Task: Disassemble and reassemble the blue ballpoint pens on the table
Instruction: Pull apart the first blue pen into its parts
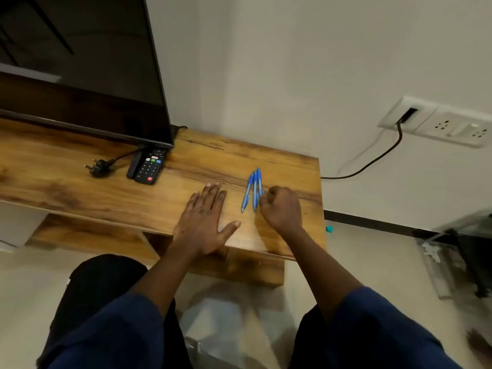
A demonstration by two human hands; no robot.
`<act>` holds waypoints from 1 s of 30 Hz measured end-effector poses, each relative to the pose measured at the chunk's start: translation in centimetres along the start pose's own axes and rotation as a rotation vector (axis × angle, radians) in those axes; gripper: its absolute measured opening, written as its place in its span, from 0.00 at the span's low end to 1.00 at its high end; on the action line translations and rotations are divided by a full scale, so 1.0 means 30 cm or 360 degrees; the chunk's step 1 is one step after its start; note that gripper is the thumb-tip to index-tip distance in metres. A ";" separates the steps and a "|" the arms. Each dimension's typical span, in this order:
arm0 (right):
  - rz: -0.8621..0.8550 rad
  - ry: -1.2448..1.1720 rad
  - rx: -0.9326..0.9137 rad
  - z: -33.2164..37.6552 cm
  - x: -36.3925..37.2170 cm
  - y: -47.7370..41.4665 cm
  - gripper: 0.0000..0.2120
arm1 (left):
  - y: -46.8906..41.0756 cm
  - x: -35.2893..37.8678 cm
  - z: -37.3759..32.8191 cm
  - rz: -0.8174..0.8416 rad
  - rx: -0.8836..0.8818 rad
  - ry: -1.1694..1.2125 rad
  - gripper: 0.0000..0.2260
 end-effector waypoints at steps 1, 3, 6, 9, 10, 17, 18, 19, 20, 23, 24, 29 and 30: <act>0.0008 -0.0004 0.0023 0.000 0.007 -0.022 0.12 | 0.000 0.004 0.000 -0.0002 0.0005 -0.0010 0.43; 0.0066 0.0067 0.0085 0.012 0.000 -0.049 0.09 | -0.004 0.005 0.006 -0.0042 0.0000 -0.0032 0.43; 0.0199 0.0123 0.0291 0.008 -0.013 -0.059 0.07 | -0.008 0.001 0.001 -0.0094 0.0023 0.0020 0.43; 0.0259 0.0179 0.0382 0.006 -0.028 -0.065 0.10 | -0.013 -0.007 0.005 -0.0081 0.0011 0.0043 0.43; 0.0288 0.0179 0.0389 0.009 -0.027 -0.072 0.11 | -0.013 -0.011 0.007 -0.0080 -0.0003 0.0047 0.43; 0.0531 -0.0617 0.0856 -0.031 -0.066 -0.022 0.08 | -0.012 -0.008 -0.001 -0.0105 0.0030 0.0041 0.42; 0.0566 -0.0774 0.0881 -0.020 -0.090 -0.008 0.07 | -0.014 -0.004 -0.001 -0.0100 0.0040 0.0041 0.43; 0.0590 -0.0914 0.0881 -0.008 -0.116 0.003 0.07 | -0.014 -0.002 -0.001 -0.0108 0.0043 0.0043 0.43; 0.0597 -0.1046 0.0870 0.005 -0.146 0.011 0.07 | -0.016 0.000 0.000 -0.0118 0.0033 0.0048 0.43; 0.0566 -0.1435 0.0840 0.048 -0.216 0.044 0.06 | -0.017 0.001 0.011 -0.0110 -0.0010 0.0064 0.43; 0.0559 -0.1578 0.0835 0.057 -0.233 0.064 0.06 | -0.016 -0.001 0.011 -0.0090 -0.0012 0.0079 0.43; 0.0477 -0.2223 0.0910 0.094 -0.312 0.136 0.12 | 0.001 -0.151 -0.014 -0.0282 -0.0236 0.0833 0.37; 0.0456 -0.2302 0.0879 0.109 -0.335 0.135 0.11 | 0.003 -0.217 -0.036 -0.0417 -0.0270 0.0955 0.33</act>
Point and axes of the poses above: each hand's wrist, its own y-axis away from the middle knuckle, its own x-axis out of the palm, z = x × y, the point moved 9 cm from there along -y, towards the middle knuckle, and after that the axes turned 4 degrees about -z, right-handed, at the moved point
